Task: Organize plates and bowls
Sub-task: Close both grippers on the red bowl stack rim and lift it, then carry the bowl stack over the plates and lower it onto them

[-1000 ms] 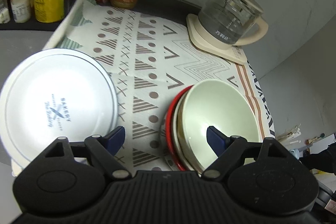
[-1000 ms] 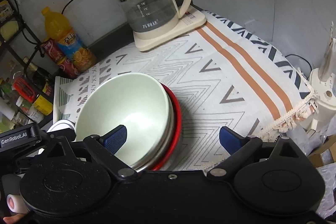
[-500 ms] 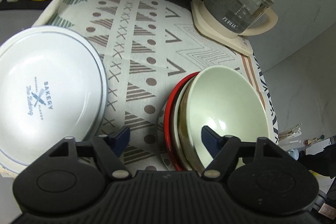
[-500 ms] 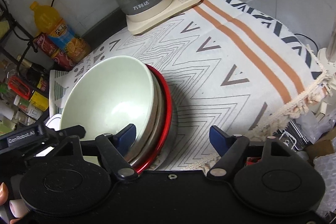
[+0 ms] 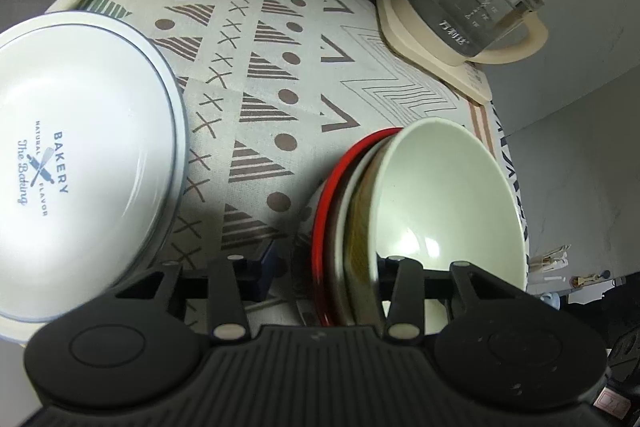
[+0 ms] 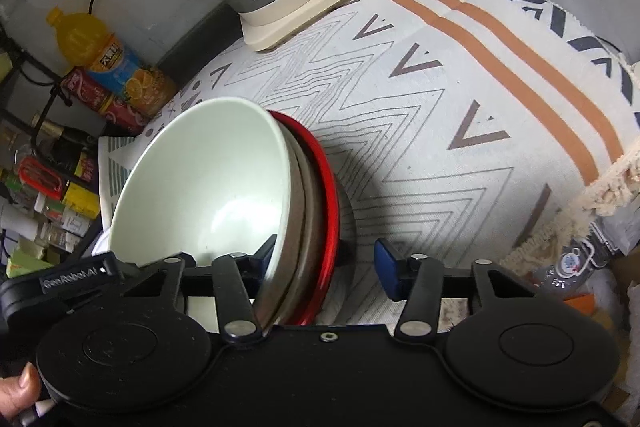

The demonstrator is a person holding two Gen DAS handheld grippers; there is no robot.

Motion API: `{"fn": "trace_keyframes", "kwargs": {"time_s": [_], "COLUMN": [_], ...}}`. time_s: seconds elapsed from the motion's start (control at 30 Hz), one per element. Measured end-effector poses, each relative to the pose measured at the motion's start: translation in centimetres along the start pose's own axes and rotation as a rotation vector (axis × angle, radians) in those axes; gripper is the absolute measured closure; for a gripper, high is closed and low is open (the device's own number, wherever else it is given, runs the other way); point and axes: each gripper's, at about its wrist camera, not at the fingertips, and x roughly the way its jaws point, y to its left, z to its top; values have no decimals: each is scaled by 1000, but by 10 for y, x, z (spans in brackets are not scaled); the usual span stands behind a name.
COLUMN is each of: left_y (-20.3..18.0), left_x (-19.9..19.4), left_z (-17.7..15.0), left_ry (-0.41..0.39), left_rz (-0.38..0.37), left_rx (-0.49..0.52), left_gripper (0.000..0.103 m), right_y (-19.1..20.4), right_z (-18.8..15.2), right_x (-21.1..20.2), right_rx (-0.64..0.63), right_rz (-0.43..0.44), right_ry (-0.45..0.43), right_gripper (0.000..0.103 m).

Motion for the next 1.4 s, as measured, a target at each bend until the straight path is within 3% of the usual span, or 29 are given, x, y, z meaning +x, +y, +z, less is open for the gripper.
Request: {"fn": "trace_keyframes", "kwargs": {"time_s": [0.07, 0.3, 0.9, 1.4], "left_y": [1, -5, -16, 15], "left_x": [4, 5, -43, -92], "left_z": [1, 2, 22, 26], "left_ry": [10, 5, -111, -208], "left_rz": [-18, -6, -22, 7], "left_rx": [-11, 18, 46, -6], "left_gripper": [72, 74, 74, 74], "right_y": [0, 1, 36, 86], "right_z": [2, 6, 26, 22], "right_x": [3, 3, -22, -26], "right_rx": [7, -3, -66, -152], "right_rz": [19, -5, 57, 129], "right_ry": [5, 1, -72, -74], "right_gripper": [63, 70, 70, 70]}}
